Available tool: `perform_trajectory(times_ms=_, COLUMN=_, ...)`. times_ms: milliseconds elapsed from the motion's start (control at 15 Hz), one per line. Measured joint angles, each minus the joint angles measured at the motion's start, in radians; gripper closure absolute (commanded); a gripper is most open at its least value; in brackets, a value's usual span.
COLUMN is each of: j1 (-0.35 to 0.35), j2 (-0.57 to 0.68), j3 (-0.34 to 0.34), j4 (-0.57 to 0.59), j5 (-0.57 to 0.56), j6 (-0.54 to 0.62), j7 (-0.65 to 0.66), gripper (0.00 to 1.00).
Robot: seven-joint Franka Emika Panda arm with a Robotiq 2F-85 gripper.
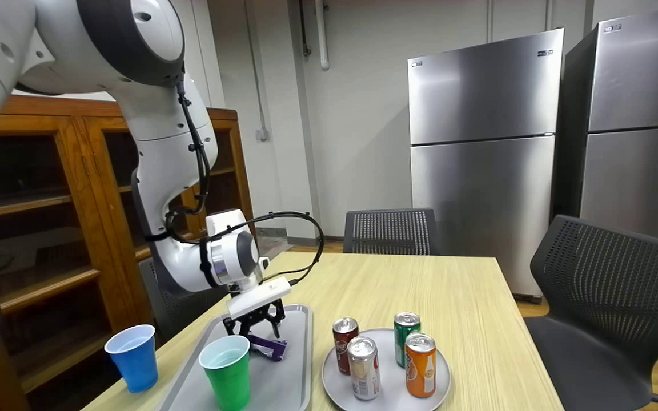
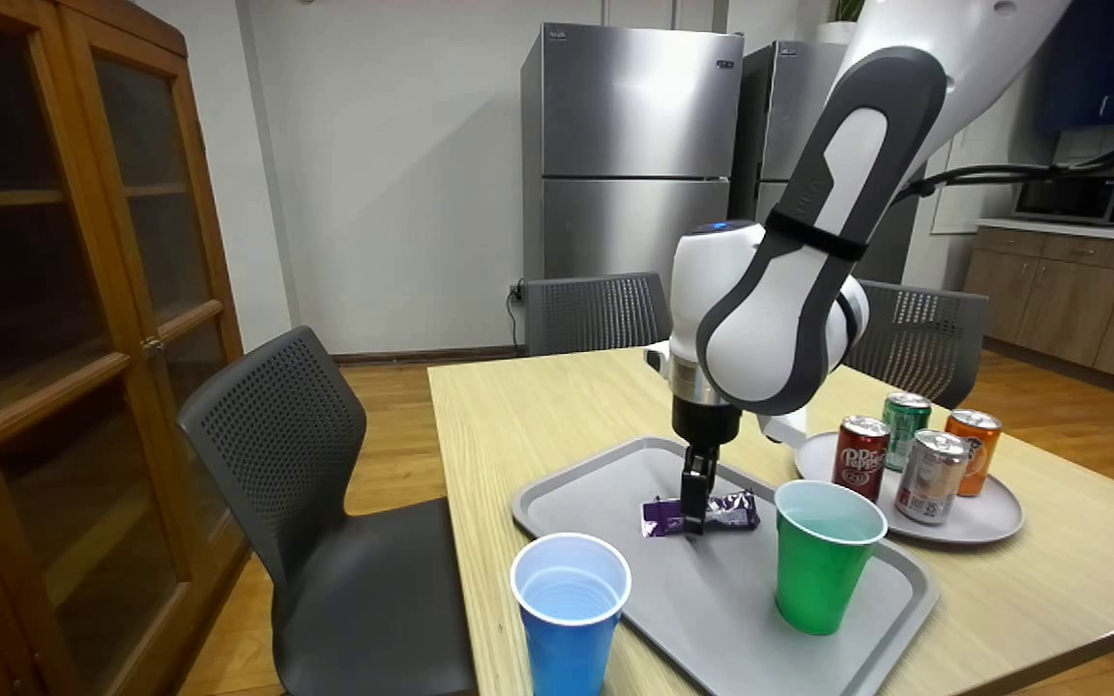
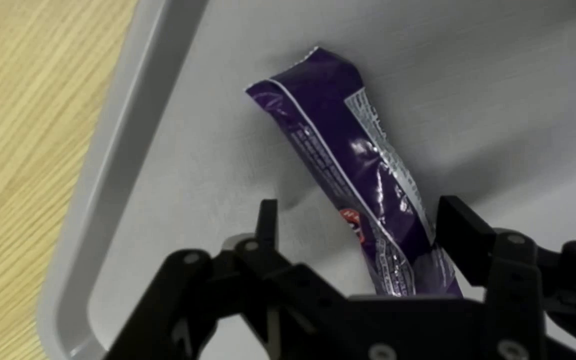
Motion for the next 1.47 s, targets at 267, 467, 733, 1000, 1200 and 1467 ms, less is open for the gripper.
perform_trajectory(times_ms=267, j1=0.002, j2=0.010, j3=0.000, j4=0.004, j5=0.000, j6=0.000, j7=0.000, gripper=0.81)
perform_trajectory(times_ms=467, j1=0.006, j2=0.010, j3=0.000, j4=0.005, j5=0.000, j6=0.000, j7=0.000, gripper=0.98)
perform_trajectory(times_ms=733, j1=0.007, j2=0.010, j3=0.000, j4=0.015, j5=0.000, j6=0.000, j7=0.000, gripper=0.96)
perform_trajectory(times_ms=1000, j1=0.009, j2=0.006, j3=0.000, j4=0.030, j5=0.000, j6=0.000, j7=0.001, gripper=0.95)
perform_trajectory(times_ms=1200, j1=0.018, j2=-0.001, j3=0.000, j4=0.049, j5=0.000, j6=-0.004, j7=0.003, gripper=0.96)
perform_trajectory(times_ms=1467, j1=0.046, j2=-0.005, j3=0.001, j4=0.092, j5=0.001, j6=-0.023, j7=0.012, gripper=0.96)
